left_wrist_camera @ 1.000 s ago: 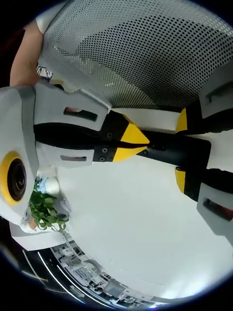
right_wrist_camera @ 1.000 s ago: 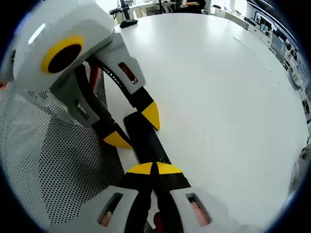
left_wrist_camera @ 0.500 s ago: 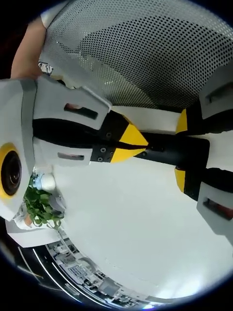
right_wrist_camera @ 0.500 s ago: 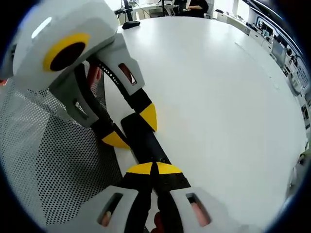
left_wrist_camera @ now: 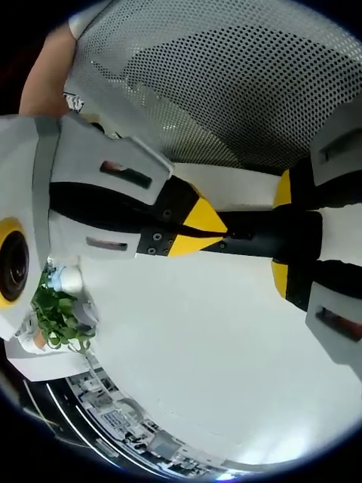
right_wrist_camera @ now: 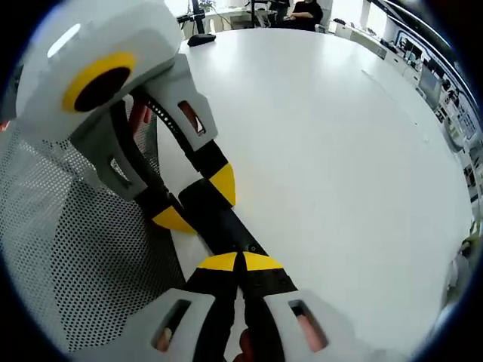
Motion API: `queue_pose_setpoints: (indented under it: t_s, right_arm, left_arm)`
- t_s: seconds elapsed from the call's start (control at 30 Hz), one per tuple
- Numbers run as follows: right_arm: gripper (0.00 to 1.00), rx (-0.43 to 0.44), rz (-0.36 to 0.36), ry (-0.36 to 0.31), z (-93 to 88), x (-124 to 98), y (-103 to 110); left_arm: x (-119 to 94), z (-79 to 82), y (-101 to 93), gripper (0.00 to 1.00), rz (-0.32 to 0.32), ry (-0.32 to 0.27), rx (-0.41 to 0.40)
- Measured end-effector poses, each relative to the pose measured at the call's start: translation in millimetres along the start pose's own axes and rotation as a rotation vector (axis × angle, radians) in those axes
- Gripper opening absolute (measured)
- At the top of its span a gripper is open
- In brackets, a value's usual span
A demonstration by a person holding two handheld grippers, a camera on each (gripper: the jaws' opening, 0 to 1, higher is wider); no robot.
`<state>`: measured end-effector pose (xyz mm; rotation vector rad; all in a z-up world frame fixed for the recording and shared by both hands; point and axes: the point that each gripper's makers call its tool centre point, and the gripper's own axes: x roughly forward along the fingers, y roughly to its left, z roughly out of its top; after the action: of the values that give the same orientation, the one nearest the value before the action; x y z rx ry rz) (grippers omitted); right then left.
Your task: Press the specified remote control buttons in sequence, fully releasing each button before pressing the next.
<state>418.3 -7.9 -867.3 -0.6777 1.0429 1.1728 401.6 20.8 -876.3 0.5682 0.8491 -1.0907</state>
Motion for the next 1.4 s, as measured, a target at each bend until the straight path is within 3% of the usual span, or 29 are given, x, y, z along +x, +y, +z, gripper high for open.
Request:
queue_pose_setpoints:
  t_s: [0.13, 0.7, 1.4]
  right_arm:
    - [0.0, 0.049, 0.01, -0.004, -0.3, -0.4, -0.5]
    - [0.0, 0.035, 0.006, -0.001, -2.5, -0.5, 0.8]
    - [0.0, 0.124, 0.032, -0.038, -2.0, -0.7, 0.4]
  left_arm:
    - [-0.1, 0.1, 0.3, 0.24, -0.004, -0.007, -0.001]
    - [0.8, 0.9, 1.1, 0.24, -0.008, -0.017, 0.004]
    - [0.5, 0.9, 0.5, 0.24, -0.005, -0.018, 0.005]
